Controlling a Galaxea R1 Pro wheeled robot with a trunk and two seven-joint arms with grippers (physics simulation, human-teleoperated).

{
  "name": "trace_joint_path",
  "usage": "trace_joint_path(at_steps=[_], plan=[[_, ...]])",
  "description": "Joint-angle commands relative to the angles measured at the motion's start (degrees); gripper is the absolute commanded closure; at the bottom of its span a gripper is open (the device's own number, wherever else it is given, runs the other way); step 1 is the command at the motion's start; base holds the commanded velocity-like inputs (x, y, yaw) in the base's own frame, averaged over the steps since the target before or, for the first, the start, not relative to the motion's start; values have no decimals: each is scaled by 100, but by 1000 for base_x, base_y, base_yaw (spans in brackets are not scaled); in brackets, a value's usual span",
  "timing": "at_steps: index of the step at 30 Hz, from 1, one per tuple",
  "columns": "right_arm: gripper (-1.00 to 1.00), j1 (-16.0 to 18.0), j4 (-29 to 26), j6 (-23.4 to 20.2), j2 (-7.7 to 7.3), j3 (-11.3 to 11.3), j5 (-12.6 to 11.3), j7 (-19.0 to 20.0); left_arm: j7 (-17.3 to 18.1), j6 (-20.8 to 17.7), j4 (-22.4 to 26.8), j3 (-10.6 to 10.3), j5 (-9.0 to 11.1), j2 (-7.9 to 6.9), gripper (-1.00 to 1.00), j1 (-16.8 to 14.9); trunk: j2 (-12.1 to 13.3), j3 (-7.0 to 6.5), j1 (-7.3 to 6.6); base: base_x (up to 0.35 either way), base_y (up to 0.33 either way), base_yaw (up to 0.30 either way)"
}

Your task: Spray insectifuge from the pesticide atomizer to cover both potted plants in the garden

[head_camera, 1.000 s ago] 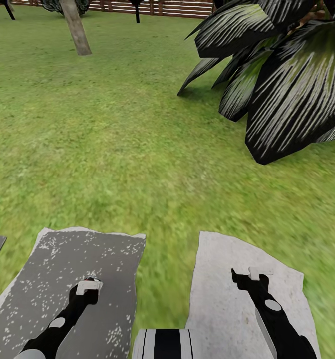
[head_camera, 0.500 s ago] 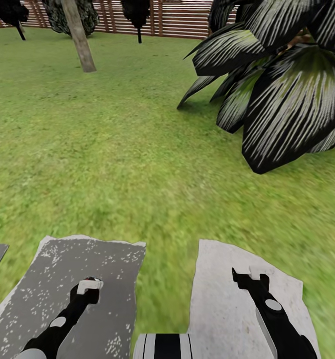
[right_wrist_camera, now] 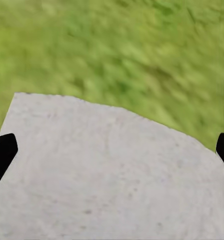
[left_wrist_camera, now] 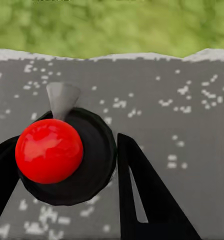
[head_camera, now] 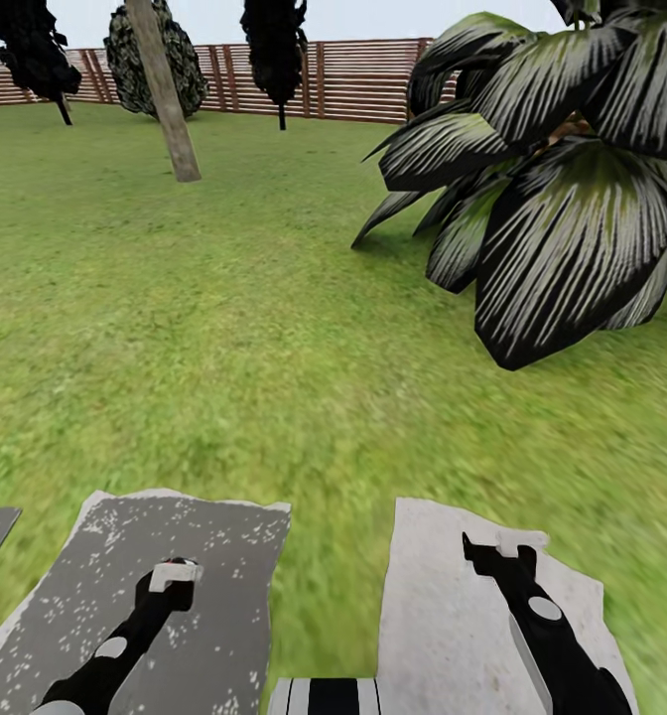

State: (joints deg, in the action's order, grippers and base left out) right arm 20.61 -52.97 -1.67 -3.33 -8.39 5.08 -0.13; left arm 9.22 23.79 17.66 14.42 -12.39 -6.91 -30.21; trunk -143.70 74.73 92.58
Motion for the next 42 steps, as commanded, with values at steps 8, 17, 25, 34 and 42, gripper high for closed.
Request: trace_joint_path(at_steps=[8, 17, 25, 34, 42], plan=[[-100, -13, 1795, 1603, -396, -6, 184, -18, 19, 28, 76, 60, 40, -34, 100, 656, 10, -247, -21, 0, 0, 0], [-100, -14, 4122, 3604, -470, -7, 173, -17, 20, 645, 58, 139, 667, -93, 100, 1299, 22, -529, -45, 0, 0, 0], [-100, -14, 4445, 3713, -424, 3, 176, -11, 23, 795, 42, 396, 726, -96, 100, 1650, 32, -779, -65, 0, 0, 0], [-100, -14, 4464, 3717, -409, 4, 186, -5, 27, 802, 14, 466, 721, -99, 100, 1683, 44, -1060, -88, 0, 0, 0], [-100, -14, 4462, 3718, -396, 4, 186, 17, 27, 802, 9, 465, 720, -92, 100, 1685, 326, -1226, -245, 0, 0, 0]])
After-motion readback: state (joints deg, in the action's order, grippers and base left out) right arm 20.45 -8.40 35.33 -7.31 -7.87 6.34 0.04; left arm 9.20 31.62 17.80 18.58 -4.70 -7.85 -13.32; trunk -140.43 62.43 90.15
